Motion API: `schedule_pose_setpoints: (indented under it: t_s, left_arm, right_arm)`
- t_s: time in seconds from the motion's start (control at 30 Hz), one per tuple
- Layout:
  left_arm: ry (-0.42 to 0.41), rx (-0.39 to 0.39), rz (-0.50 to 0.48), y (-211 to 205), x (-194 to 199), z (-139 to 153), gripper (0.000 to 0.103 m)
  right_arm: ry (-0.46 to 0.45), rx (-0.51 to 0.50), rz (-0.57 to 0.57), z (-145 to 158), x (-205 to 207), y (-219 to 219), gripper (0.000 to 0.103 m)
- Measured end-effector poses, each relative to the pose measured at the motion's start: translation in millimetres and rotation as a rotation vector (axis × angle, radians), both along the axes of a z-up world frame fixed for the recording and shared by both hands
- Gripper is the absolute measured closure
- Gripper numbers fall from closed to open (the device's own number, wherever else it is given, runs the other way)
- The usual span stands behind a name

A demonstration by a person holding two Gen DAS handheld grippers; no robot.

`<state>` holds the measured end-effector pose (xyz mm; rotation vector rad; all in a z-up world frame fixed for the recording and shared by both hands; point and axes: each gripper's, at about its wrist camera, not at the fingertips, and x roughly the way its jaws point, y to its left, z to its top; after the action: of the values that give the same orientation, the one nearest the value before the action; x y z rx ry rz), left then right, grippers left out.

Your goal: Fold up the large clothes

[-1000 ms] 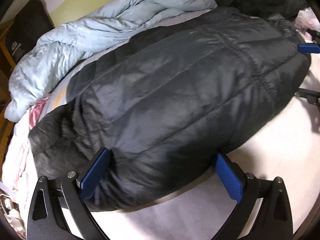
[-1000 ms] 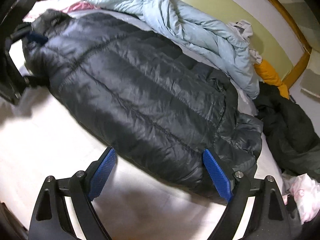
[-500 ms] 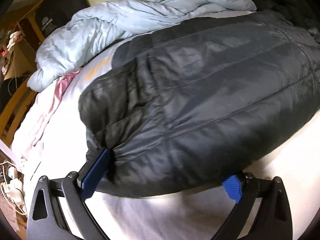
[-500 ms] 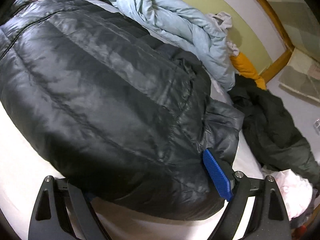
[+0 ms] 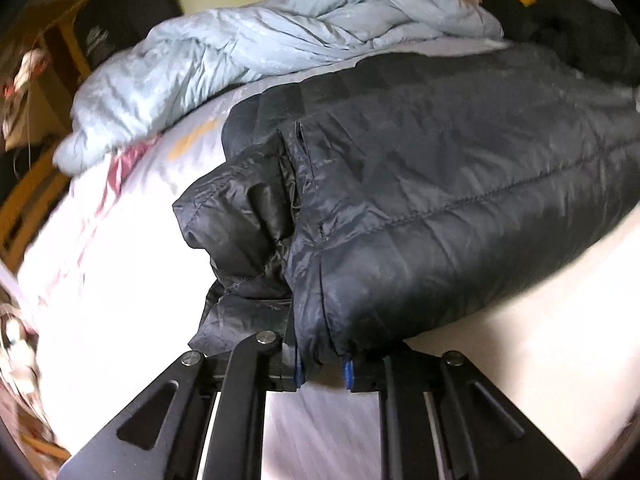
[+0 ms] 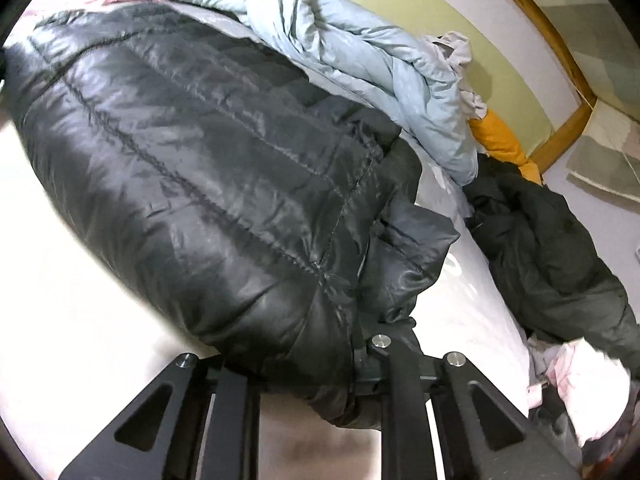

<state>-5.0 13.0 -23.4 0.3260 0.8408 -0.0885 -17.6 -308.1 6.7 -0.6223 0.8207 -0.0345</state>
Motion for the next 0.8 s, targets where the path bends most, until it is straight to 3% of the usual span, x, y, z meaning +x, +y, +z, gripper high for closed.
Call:
schedule_pose_setpoints:
  t_s: [0.17, 0.33, 0.43, 0.57, 0.7, 0.8]
  left_arm:
    - [0.011, -0.024, -0.023, 8, -65, 5, 0.090]
    - [0.056, -0.117, -0.032, 29, -93, 33, 0.082]
    - [0.039, -0.172, -0.055, 36, -91, 59, 0.079]
    - [-0.025, -0.194, -0.081, 38, -69, 90, 0.079]
    - [-0.060, -0.255, -0.049, 39, -17, 112, 0.080]
    - [-0.061, -0.309, -0.016, 41, 25, 120, 0.080]
  right_arm:
    - [0.036, 0.167, -0.080, 14, -56, -3, 0.085]
    - [0.090, 0.159, -0.026, 15, -115, 10, 0.084]
    - [0.099, 0.199, -0.005, 36, -126, 6, 0.082]
    - [0.055, 0.315, 0.010, 77, -114, -9, 0.075]
    - [0.005, 0.429, 0.009, 117, -66, -29, 0.056]
    - [0.001, 0.477, -0.022, 131, -20, -42, 0.049]
